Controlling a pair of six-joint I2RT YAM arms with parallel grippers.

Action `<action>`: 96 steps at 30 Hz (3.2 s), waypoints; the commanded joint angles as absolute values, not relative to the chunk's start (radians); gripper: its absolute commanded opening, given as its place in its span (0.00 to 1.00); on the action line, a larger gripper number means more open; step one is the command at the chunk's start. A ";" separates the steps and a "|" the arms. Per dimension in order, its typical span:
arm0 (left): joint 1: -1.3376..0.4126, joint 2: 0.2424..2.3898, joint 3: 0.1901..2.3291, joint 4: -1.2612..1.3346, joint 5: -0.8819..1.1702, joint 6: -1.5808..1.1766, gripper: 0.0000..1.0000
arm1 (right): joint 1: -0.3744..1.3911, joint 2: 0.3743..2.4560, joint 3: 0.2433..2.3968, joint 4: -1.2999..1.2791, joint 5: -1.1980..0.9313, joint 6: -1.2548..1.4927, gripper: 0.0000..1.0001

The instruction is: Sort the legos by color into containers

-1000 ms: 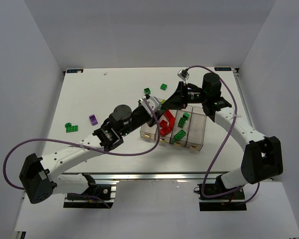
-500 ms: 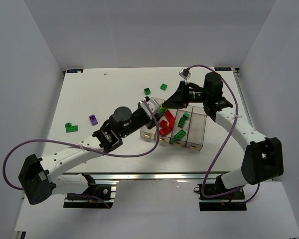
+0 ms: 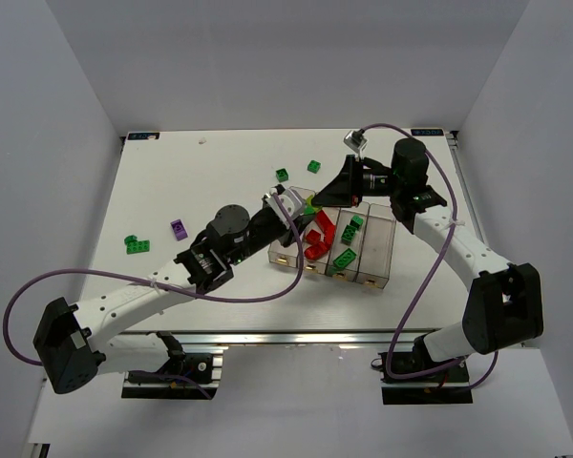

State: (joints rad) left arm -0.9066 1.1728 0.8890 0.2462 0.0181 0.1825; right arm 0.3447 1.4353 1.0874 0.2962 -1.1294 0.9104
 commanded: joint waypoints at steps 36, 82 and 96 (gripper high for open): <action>-0.907 1.451 1.047 0.270 0.212 -0.363 0.00 | 0.064 1.394 1.006 -0.545 -0.417 -0.333 0.09; -0.803 1.804 1.496 -0.263 0.048 -0.673 0.12 | -0.061 1.408 1.129 -0.384 -0.768 -0.393 0.89; -0.629 1.130 0.864 -0.288 -0.186 -0.848 0.72 | 0.222 1.868 1.627 -0.403 -0.571 -0.264 0.89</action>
State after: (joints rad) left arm -0.6365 1.2030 0.9268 -0.2401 -0.1188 -0.7986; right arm 0.1703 1.7504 1.4788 -0.3637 -0.6609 -0.3309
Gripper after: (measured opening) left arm 0.709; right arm 0.895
